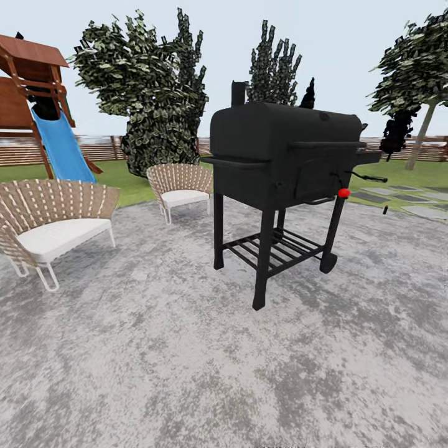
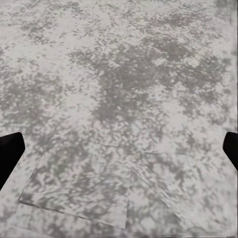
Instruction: In the garden, pick up the pesticide atomizer on the floor and spray pesticide onto both trees until each tree trunk is fully covered.
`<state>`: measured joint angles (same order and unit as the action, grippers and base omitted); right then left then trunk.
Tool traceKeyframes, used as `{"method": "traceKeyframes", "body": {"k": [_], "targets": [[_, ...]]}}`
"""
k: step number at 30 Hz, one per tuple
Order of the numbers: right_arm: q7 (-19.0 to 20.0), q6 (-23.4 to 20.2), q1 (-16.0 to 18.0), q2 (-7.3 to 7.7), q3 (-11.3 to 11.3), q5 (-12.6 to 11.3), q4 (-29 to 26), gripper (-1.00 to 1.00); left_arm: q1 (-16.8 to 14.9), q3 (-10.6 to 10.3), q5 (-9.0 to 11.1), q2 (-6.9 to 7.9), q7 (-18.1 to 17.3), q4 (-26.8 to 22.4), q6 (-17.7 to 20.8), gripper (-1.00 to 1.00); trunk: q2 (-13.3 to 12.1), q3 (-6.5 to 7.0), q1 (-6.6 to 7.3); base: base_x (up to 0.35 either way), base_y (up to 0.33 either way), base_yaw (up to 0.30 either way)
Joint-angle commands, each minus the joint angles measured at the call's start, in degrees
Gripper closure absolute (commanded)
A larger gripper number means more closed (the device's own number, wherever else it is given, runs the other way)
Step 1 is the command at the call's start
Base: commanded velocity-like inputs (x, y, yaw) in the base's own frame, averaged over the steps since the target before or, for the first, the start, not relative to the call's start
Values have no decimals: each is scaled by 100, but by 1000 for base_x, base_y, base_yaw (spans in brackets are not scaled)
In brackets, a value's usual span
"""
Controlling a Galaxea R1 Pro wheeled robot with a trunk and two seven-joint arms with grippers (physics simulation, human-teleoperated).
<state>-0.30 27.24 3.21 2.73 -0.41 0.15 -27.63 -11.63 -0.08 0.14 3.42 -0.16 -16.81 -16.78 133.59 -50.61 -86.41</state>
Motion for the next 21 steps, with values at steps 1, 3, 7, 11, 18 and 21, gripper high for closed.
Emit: {"method": "traceKeyframes", "body": {"k": [1, 3, 7, 11, 18, 21], "targets": [[-5, 18, 5, -1, -3, 2, 10, -100, -1, -6, -21, 1, -2, 2, -18, -100, 2, -5, 1, 0, 0, -300], [2, 18, 5, -1, -3, 2, 9, -100, -1, -11, -53, 1, -4, 2, -18, -100, 2, -5, 1, 0, 0, -300], [3, 18, 5, -2, -3, 2, -4, -100, -2, 0, -14, 1, -2, 2, -18, -100, 2, -5, 1, 0, 0, -300], [11, 18, 5, -8, 3, 2, -6, -100, 0, 16, 1, 9, -1, 2, -16, -100, 2, -5, 1, 0, 0, -300], [12, 18, 7, -9, 6, 10, 10, -100, -3, -19, -60, -1, -18, 2, -18, -100, 2, -5, 1, 0, 0, -300], [12, 18, 9, -9, 8, 11, 11, -100, -2, -19, -54, 2, -19, 2, -18, -100, 2, -5, 1, 0, 0, -300]]}}
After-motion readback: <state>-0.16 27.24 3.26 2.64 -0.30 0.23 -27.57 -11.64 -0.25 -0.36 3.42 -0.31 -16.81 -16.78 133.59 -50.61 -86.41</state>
